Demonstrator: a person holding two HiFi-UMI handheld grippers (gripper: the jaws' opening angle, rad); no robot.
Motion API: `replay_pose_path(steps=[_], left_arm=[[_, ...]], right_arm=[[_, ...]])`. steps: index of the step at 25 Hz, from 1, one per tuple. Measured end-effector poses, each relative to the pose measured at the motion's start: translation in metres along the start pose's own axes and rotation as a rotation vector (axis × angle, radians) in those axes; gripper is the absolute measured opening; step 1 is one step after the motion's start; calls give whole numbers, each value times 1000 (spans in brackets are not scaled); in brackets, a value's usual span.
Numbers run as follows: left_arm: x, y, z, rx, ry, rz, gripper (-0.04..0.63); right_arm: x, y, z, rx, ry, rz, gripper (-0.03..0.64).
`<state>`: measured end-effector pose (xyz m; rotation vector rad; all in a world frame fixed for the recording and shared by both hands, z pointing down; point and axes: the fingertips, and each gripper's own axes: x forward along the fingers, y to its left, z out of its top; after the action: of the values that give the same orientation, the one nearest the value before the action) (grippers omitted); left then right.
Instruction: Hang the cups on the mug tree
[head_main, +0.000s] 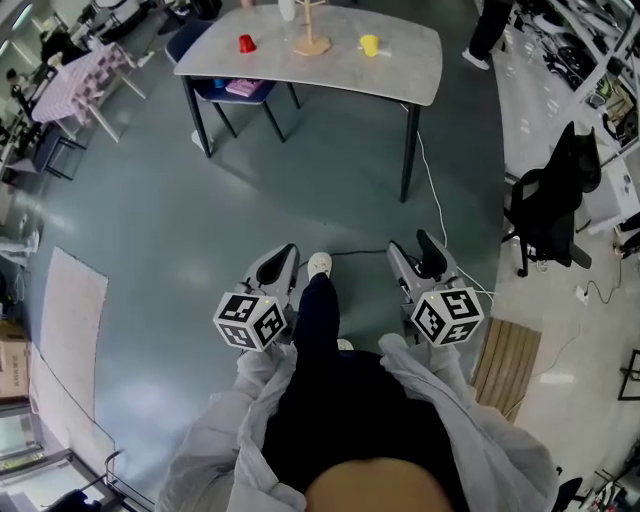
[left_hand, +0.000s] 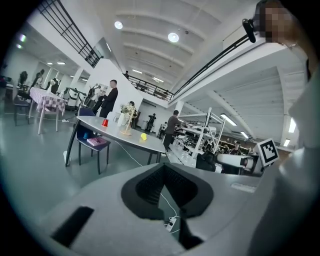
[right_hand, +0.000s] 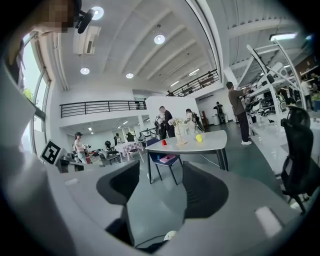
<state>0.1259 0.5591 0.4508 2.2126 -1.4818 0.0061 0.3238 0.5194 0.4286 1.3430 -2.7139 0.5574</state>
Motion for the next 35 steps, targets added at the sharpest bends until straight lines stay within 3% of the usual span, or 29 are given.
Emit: replay_pose_path(steps=[6, 25, 35], left_arm=[[50, 32, 19, -3, 14, -25, -3], [214, 141, 135, 25, 45, -83, -3], [271, 183, 165, 44, 56, -118, -3]], right_arm=[[48, -21, 7, 19, 2, -21, 262], [230, -87, 99, 27, -44, -88, 262], [297, -110, 120, 34, -69, -121, 262]])
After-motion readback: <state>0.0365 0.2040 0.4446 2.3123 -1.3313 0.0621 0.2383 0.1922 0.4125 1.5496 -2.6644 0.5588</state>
